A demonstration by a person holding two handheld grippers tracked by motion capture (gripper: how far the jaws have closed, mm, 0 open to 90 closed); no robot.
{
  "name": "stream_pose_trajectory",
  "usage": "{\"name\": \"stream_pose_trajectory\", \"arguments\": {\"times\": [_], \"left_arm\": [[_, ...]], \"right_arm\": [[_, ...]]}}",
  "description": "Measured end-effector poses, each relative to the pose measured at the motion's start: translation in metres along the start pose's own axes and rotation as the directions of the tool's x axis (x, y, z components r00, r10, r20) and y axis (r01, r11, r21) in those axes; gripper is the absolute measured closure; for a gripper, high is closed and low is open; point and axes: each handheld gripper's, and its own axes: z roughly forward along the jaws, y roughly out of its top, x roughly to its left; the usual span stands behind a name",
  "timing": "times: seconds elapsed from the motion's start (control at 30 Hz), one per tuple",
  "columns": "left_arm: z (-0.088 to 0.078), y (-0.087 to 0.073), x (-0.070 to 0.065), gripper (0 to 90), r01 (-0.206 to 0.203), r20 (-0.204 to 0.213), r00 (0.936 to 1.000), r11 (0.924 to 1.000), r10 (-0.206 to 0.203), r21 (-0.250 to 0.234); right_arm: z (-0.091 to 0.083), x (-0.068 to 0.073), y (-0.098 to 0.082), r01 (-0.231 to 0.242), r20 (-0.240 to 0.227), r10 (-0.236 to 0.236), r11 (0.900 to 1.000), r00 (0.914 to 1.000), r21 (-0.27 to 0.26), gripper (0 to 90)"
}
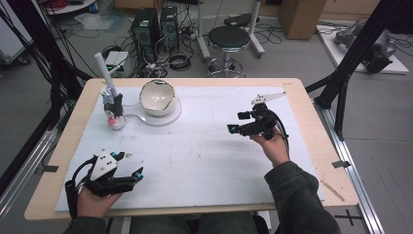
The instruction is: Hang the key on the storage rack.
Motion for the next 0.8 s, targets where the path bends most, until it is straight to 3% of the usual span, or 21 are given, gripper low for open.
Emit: {"name": "stream_pose_trajectory", "arguments": {"times": [0.8], "left_arm": [[0.0007,-0.0001,0.0018,21.5,0.004,-0.003,1.0000,1.0000,-0.004,0.002]], "right_arm": [[-0.0010,-0.0051,-0.0039,-0.031,-0.010,0.031,0.999,0.9995,-0.023,16.9]]}}
